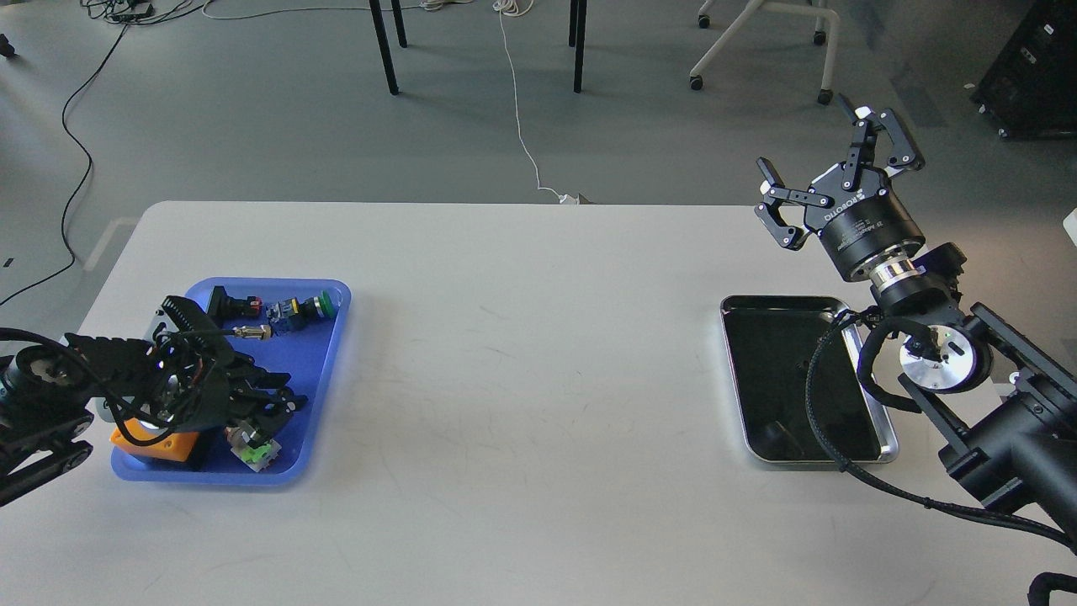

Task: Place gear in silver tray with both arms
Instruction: 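Grasp a second small black gear in the blue tray with the left gripper, then lift the second gear and carry it toward the table center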

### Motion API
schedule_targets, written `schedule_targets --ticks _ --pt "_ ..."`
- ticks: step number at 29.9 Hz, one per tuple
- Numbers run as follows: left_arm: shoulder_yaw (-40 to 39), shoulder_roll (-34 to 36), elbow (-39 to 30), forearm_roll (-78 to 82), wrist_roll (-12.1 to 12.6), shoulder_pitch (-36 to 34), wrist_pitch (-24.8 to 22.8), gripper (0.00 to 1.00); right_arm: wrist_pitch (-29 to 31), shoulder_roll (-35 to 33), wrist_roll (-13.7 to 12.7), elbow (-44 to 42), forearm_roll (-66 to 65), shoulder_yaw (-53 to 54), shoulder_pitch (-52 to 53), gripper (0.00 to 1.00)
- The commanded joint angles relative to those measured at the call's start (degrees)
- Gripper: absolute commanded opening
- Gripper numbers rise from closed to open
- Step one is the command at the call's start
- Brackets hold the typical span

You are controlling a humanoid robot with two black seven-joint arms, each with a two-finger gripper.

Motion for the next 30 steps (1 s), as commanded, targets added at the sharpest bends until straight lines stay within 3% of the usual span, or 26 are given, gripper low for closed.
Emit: schedule_targets --ticks 1,19,24,30 --pt "-0.1 0.0 0.5 0.0 0.0 -0.1 0.1 0.29 0.0 -0.1 0.0 0.0 0.1 0.1 0.0 0.99" --pt "-1.1 1.8 -1.7 -8.6 -1.1 -1.6 -0.2 0.22 -0.2 -0.5 0.0 0.1 0.1 0.2 0.2 0.99" --pt "-1.1 4.8 -8.6 -9.8 -1.1 -6.8 -0.1 0.22 -0.2 -0.6 0.1 0.3 0.1 0.3 0.2 0.99" --pt "-0.9 2.7 -16.5 -9.7 -0.4 -13.4 -0.4 0.21 0.3 -5.0 0.1 2.0 0.2 0.3 -0.2 0.99"
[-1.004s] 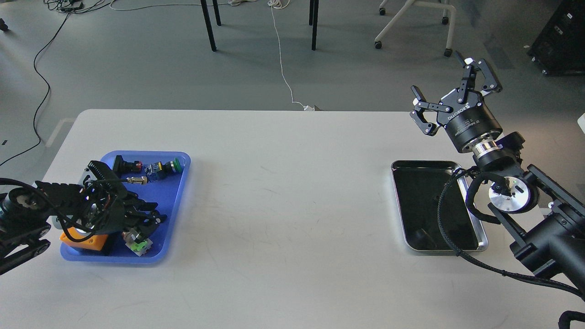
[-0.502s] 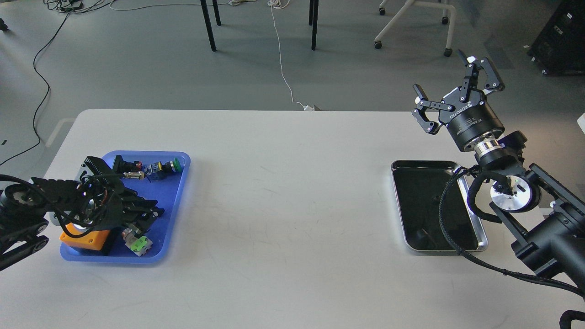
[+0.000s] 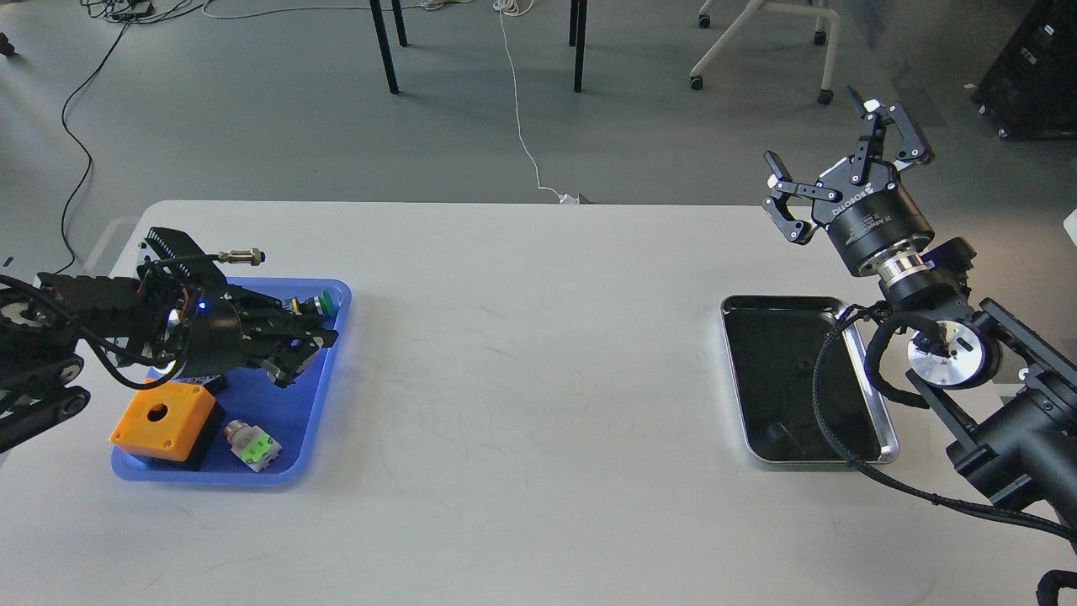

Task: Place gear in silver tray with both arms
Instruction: 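Lift the second gear and carry it toward the table center, then open the left gripper to set the gear on the table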

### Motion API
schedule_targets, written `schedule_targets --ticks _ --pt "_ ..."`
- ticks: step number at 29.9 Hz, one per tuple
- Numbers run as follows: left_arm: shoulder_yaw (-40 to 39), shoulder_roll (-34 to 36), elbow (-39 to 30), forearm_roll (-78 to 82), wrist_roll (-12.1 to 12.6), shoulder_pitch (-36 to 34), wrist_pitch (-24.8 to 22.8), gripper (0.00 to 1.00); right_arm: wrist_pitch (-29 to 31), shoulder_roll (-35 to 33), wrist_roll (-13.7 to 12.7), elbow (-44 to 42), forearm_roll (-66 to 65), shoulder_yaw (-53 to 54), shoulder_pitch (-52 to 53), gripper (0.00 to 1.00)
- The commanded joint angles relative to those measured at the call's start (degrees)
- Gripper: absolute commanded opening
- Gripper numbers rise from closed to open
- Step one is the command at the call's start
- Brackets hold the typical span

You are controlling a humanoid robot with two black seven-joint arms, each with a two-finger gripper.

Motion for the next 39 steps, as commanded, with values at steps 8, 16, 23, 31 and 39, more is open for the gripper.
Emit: schedule_targets --ticks 8,16,23,31,39 --pt "0.7 -18.7 -2.0 0.9 5.3 -11.0 -6.0 0.21 0.2 -13.1 -0.1 7.2 0.1 0.0 -7.9 0.99" --pt "3.0 -36.8 3.9 4.5 9.0 -10.0 -9.0 0.21 -0.2 -24.8 -0.2 10.6 0.0 -0.5 -16.1 0.99" --pt "5.6 -48.4 13.9 7.7 9.1 -6.9 -8.6 0.21 -0.4 -28.5 -0.1 10.2 0.0 -0.3 -22.2 0.99" --pt "5.6 -51.8 20.3 9.8 9.1 -2.5 -6.9 0.22 -0.6 -28.6 0.0 10.5 0.0 -0.2 -23.4 0.99" --pt "5.6 -51.4 20.5 10.7 9.1 -1.6 -6.9 0.26 -0.7 -28.2 0.0 10.5 0.0 0.2 -22.8 0.99"
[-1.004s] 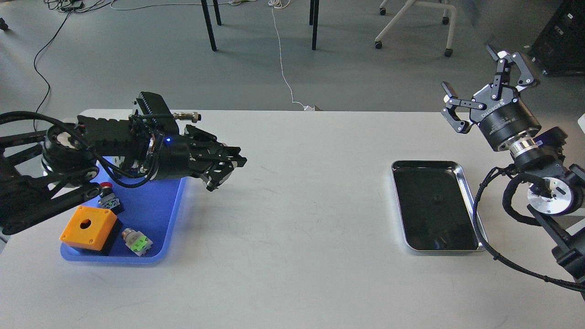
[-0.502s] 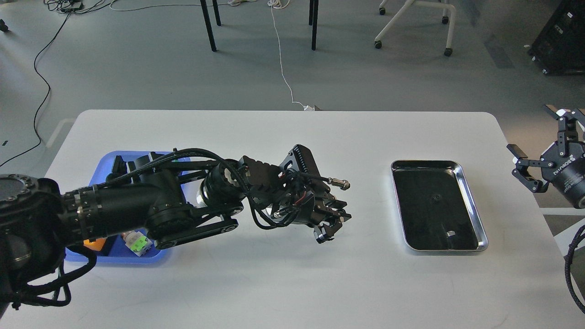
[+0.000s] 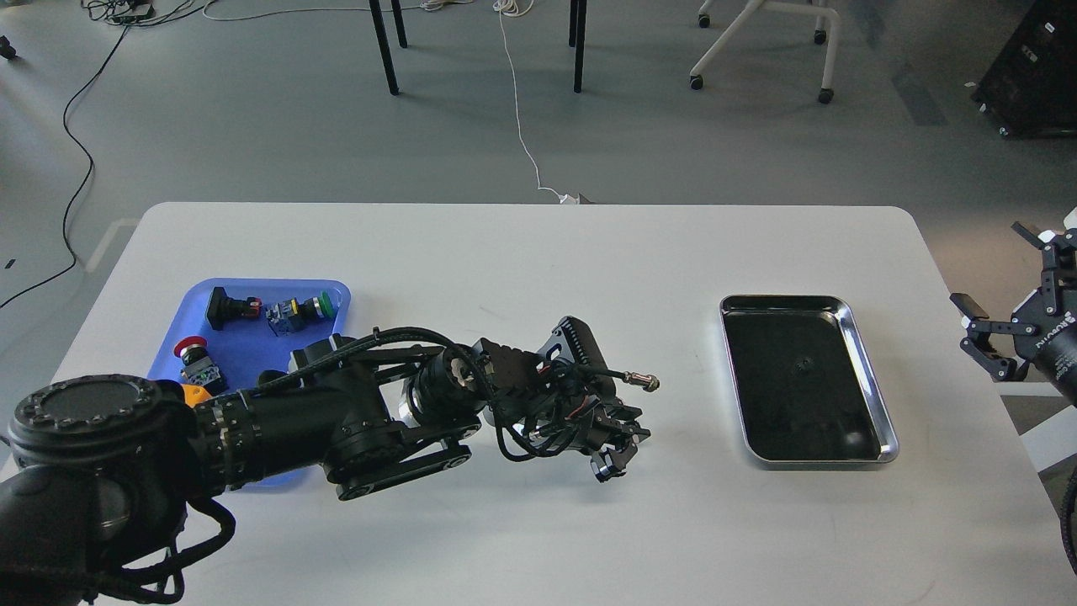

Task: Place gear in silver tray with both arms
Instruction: 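Open the left gripper to set the gear on the table, then retract the left arm and move the right gripper toward the gear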

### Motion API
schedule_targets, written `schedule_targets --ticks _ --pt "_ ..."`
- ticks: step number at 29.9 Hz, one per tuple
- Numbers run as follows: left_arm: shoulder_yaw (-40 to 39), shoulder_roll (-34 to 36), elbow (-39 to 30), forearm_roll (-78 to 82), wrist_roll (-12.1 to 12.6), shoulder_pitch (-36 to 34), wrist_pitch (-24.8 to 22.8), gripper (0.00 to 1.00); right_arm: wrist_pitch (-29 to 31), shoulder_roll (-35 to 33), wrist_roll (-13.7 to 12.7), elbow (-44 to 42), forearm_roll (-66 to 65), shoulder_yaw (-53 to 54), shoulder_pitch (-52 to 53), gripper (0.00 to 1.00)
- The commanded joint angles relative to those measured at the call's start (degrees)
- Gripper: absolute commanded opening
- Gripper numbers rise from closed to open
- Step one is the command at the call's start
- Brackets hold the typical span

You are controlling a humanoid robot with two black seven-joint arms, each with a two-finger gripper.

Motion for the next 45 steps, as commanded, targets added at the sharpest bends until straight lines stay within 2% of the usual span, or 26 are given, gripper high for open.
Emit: schedule_targets --ticks 1,3,6,7,13,15,20,23,29,34,39,42,45 --pt "0.0 0.2 0.0 0.0 -0.1 0.0 0.0 0.29 0.0 0.3 -0.1 0.1 0.0 -0.1 0.7 0.99" --pt "-0.1 0.3 0.0 -0.1 -0.1 -0.1 0.0 0.39 0.0 0.4 -0.1 0.1 0.0 -0.1 1.1 0.99" --pt "-0.4 0.8 -0.3 -0.4 -0.2 -0.1 0.0 0.63 0.1 0.4 -0.5 -0.1 -0.1 -0.5 2.8 0.99" --pt "-0.6 1.1 -0.5 -0.5 -0.3 -0.1 0.0 0.67 0.1 0.3 -0.5 -0.2 -0.1 -0.6 3.4 0.99" --pt "-3.4 4.3 -1.0 -2.8 -0.9 -0.4 1.4 0.73 0.1 0.2 -1.2 -0.5 -0.7 -1.1 7.2 0.99" --pt "-7.7 6.8 -2.5 -7.8 -1.1 -0.5 1.7 0.78 0.1 0.1 -2.7 -0.3 -0.9 -1.1 9.4 0.99" --pt "-18.6 13.7 -3.9 -28.8 -0.5 -0.2 1.9 0.79 0.3 0.2 -7.5 -0.5 -4.3 -3.9 17.3 0.99" --pt "-22.5 17.4 -3.2 -43.7 -0.4 0.0 3.2 0.84 0.2 0.3 -8.7 -0.7 -4.7 -9.8 24.1 0.99" --pt "-25.1 24.9 -2.1 -80.3 -1.0 0.0 4.3 0.97 0.8 2.1 -8.0 -4.3 -4.8 -25.9 39.9 0.99" --pt "-26.0 29.4 1.9 -109.2 -1.0 0.1 3.7 0.98 0.9 9.9 -6.8 -11.0 -7.1 -41.9 54.2 0.99" --pt "-29.0 31.8 6.8 -119.8 -1.1 1.3 -0.1 0.98 0.8 18.3 -5.0 -12.1 -13.5 -58.7 67.3 0.99" --pt "-33.1 33.1 7.0 -123.2 -0.7 4.1 -3.3 0.98 0.8 23.5 -3.1 -12.1 -19.2 -68.5 73.7 0.99" --pt "-36.0 33.5 7.0 -124.4 -0.4 6.3 -3.9 0.98 0.5 28.4 -0.9 -11.9 -25.2 -74.9 77.4 0.99"
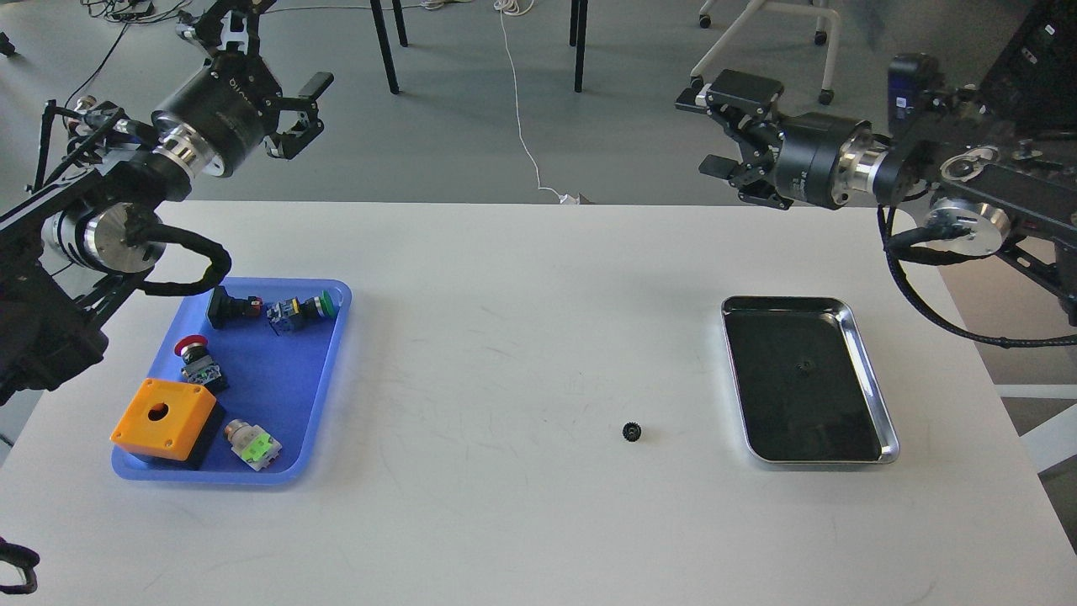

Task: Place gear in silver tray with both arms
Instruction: 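Retract the left arm and move the right gripper toward the gear, then lower the right gripper onto the gear and grasp it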

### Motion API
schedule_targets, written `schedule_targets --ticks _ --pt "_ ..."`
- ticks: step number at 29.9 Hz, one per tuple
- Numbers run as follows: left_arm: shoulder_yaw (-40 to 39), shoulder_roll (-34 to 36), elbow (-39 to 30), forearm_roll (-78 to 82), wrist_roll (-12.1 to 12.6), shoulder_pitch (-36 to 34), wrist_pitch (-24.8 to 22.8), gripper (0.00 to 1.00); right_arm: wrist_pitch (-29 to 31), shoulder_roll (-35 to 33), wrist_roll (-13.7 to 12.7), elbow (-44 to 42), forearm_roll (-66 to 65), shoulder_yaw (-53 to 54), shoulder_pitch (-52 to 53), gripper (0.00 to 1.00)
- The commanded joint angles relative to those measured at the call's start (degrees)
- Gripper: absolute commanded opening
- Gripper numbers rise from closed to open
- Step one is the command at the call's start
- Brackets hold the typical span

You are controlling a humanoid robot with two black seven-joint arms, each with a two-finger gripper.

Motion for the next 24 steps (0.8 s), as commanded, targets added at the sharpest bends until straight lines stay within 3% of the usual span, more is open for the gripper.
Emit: schedule_targets --ticks 1,8,18,24 --pt "-3.0 0.6 0.1 -1.5 0.4 2.6 -1.1 0.98 -0.2 5.8 3.1 0.1 -8.3 -7.9 4.6 0.99" --pt "-3.3 1.7 0.1 -3.9 0.4 3.3 -1.5 0.98 -0.4 16.6 9.4 1.0 -23.1 -21.6 10.1 0.99" --pt "-4.0 3.7 0.1 -4.3 0.3 4.0 -3.0 0.98 -1.2 23.8 10.5 1.6 -34.0 -32.3 9.2 0.94" --pt "-4.0 3.8 0.1 -4.3 0.3 5.0 -3.0 0.98 -1.8 24.2 12.1 3.0 -41.7 -37.0 8.8 0.77"
